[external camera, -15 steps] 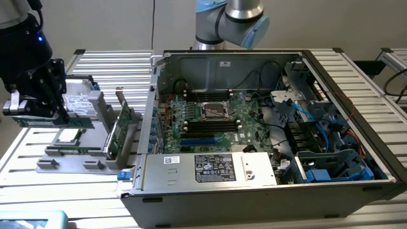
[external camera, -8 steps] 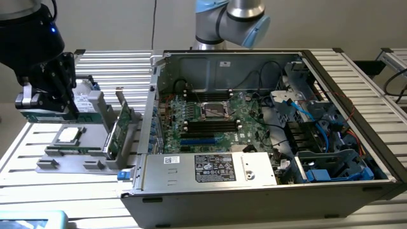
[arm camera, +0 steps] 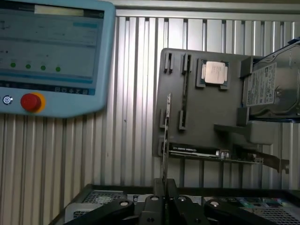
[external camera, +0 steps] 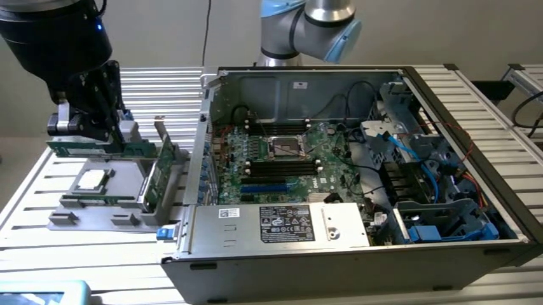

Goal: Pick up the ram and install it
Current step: 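Pick up the ram and move it above insertion slot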

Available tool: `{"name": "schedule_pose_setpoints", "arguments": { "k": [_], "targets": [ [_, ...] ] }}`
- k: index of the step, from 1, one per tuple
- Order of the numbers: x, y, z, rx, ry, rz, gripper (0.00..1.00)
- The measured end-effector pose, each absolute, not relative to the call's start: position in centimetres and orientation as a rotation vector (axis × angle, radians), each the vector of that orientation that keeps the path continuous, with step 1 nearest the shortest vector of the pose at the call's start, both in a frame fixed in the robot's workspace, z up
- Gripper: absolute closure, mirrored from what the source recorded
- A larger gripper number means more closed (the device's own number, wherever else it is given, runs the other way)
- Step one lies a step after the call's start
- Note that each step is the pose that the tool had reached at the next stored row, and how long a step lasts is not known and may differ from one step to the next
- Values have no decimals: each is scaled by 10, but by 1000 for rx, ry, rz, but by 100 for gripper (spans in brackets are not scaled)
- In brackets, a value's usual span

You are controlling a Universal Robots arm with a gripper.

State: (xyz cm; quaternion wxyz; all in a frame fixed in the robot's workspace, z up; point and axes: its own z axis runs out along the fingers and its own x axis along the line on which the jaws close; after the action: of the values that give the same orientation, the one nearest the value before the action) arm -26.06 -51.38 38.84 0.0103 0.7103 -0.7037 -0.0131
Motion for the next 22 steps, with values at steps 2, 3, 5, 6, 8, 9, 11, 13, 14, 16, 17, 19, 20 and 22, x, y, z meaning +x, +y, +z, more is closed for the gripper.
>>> {"name": "schedule_pose_setpoints", "arguments": {
  "k": [2, 3, 5, 6, 8, 9, 11, 13, 14, 16, 17, 19, 20, 22],
  "targets": [
    [-251, -514, 389, 2218, -2195, -41, 86],
    [-247, -514, 389, 2219, -2195, -41, 86],
    [-238, -514, 390, 2220, -2193, -41, 86],
    [-233, -514, 390, 2221, -2192, -41, 86],
    [-225, -514, 391, 2224, -2189, -42, 86],
    [-220, -514, 391, 2225, -2188, -42, 86],
    [-212, -514, 392, 2227, -2186, -42, 86],
    [-202, -514, 392, 2230, -2183, -42, 86],
    [-198, -514, 393, 2231, -2182, -42, 86],
    [-189, -514, 393, 2234, -2179, -43, 86],
    [-185, -514, 393, 2235, -2178, -43, 86],
    [-177, -514, 394, 2238, -2175, -43, 86],
    [-172, -514, 394, 2239, -2174, -43, 86],
    [-163, -514, 394, 2241, -2172, -43, 86]
  ]
}}
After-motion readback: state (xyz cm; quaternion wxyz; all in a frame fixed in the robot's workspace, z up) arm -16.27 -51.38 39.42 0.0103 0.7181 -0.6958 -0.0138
